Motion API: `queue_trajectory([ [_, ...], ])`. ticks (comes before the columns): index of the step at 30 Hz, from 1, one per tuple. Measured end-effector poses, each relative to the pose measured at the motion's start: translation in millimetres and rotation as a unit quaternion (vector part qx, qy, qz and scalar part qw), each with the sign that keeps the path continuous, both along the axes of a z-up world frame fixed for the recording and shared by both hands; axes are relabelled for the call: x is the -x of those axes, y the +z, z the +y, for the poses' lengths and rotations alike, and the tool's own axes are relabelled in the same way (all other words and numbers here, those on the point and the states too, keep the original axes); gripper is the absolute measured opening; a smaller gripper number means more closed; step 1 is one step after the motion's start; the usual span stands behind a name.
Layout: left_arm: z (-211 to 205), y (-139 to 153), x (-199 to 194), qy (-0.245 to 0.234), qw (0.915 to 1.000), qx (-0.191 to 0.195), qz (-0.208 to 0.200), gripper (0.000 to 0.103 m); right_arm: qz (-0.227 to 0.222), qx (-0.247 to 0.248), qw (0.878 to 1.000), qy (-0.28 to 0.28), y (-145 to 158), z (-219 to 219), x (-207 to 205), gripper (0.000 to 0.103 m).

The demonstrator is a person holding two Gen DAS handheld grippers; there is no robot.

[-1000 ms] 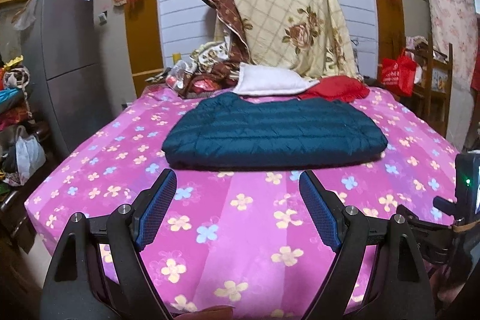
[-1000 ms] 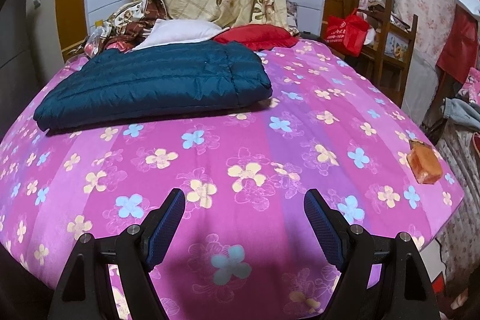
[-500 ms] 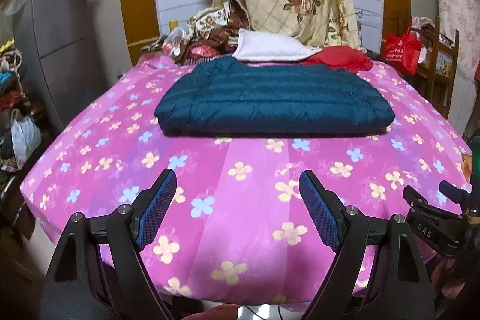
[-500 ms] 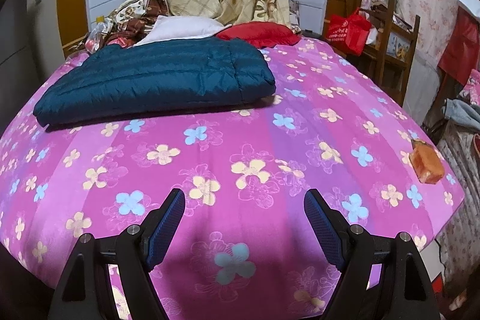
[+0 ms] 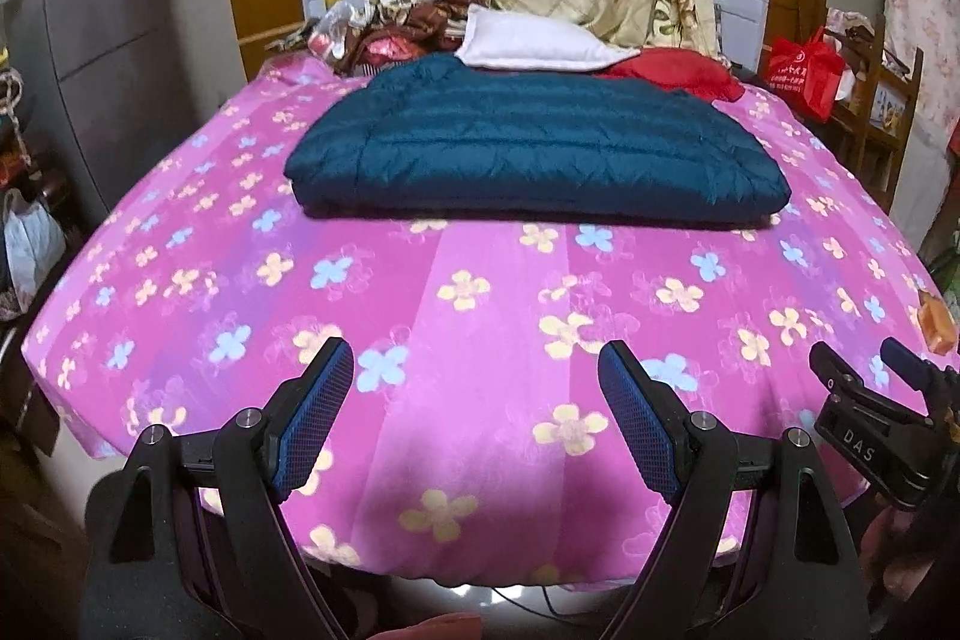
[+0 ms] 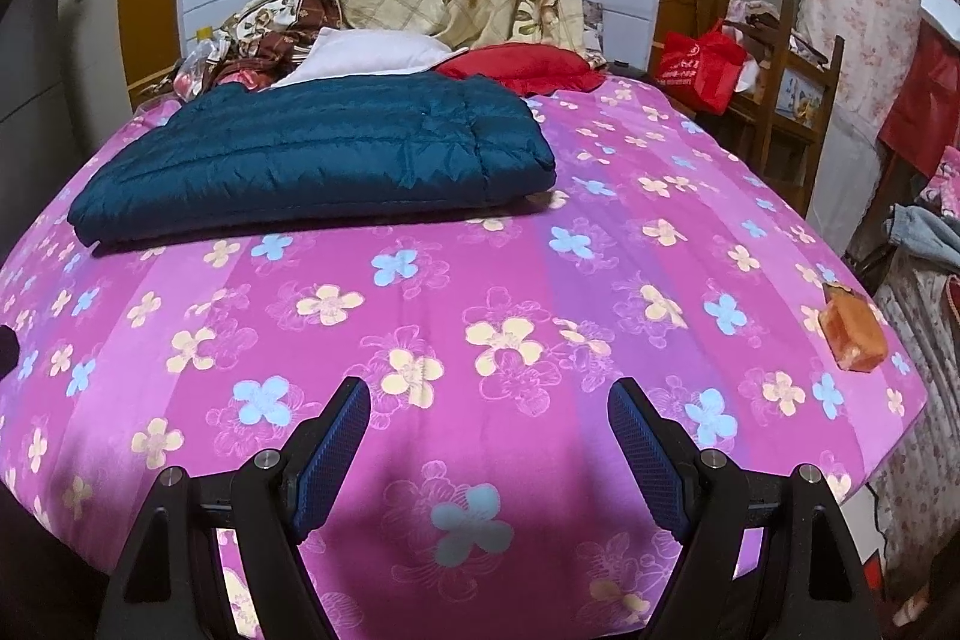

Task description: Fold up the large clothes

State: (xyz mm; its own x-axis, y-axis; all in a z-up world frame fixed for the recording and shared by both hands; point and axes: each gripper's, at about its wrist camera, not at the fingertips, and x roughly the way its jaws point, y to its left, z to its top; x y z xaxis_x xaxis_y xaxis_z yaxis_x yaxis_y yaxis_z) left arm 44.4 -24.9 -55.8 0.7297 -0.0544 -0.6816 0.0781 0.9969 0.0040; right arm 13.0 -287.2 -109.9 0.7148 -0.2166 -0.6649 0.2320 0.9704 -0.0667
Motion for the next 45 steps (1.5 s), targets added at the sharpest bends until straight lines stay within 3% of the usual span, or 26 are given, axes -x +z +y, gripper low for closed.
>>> queue_trajectory([
  [14,-1.6,-10.1,-5.8,0.003,0.9996,-0.007,0.026,0.084,0.014,-0.004,1.000,0.003,-5.2,1.0,-4.6,0.079],
  [45,-17.9,-11.4,0.3,-0.022,0.9995,-0.012,0.021,0.084,0.008,-0.019,1.000,-0.013,-5.8,-11.8,0.5,0.079],
])
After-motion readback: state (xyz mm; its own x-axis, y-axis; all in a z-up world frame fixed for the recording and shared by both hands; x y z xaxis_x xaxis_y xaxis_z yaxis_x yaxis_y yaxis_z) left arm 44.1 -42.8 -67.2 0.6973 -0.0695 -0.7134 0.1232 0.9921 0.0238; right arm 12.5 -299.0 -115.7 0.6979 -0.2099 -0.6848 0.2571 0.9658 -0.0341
